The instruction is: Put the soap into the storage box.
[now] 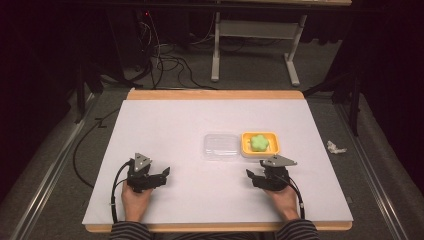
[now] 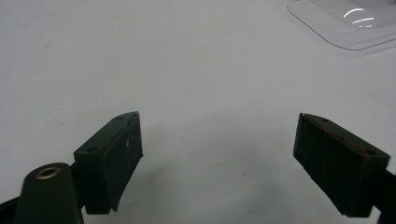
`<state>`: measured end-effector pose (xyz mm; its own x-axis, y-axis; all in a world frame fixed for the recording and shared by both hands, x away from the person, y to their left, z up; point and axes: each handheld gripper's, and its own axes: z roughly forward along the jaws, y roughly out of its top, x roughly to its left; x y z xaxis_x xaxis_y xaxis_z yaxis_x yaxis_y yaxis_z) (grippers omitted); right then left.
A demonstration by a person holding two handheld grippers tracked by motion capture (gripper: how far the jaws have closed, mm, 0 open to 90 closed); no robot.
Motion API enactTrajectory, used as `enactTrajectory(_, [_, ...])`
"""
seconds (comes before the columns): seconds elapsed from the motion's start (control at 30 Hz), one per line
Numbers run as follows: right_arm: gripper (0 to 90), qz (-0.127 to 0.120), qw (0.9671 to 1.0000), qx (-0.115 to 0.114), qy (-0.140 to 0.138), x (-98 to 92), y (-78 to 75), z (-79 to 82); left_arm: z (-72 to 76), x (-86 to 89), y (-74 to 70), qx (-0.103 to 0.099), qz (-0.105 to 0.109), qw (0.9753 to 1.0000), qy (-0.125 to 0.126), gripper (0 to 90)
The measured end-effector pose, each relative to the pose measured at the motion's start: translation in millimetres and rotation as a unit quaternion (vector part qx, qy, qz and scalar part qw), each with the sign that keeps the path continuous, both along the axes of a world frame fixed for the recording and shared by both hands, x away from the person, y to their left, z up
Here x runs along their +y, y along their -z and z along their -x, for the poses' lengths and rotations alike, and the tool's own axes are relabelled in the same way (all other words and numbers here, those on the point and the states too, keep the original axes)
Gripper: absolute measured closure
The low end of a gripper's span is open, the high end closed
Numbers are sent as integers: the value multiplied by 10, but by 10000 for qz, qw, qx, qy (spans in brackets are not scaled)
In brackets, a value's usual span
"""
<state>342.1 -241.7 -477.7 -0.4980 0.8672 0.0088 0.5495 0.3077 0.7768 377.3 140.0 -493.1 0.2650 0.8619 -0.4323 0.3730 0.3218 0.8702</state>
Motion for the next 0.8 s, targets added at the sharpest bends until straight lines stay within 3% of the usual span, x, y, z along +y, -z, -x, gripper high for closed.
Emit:
enactTrajectory(0.53, [362,138,9998,-157,-22,26,18,36,7,-14,3,-16,-40,10000,18,165])
enactTrajectory(0.8, [364,81,9999,-148,10,17,18,41,2,-30,11,-17,-85,10000,-5,167])
